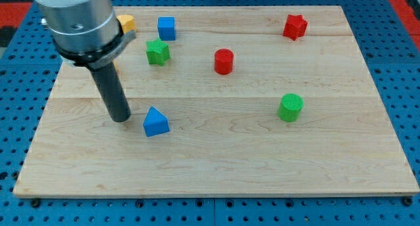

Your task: Push the yellow hexagon to the center

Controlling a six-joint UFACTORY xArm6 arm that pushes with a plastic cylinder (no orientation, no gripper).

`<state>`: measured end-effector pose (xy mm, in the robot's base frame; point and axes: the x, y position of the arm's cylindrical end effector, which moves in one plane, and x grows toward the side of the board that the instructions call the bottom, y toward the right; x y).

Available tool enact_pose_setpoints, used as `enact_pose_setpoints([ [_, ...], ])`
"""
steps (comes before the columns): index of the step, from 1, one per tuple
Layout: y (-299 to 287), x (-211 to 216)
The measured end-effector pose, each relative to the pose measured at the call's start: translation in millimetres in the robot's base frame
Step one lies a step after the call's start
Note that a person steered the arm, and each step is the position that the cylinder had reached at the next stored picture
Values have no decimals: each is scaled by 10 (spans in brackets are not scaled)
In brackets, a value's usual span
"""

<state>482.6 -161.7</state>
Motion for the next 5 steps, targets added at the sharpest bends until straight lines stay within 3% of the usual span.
enact_pose_setpoints([
  [3,-484,-623],
  [5,-995,-734],
])
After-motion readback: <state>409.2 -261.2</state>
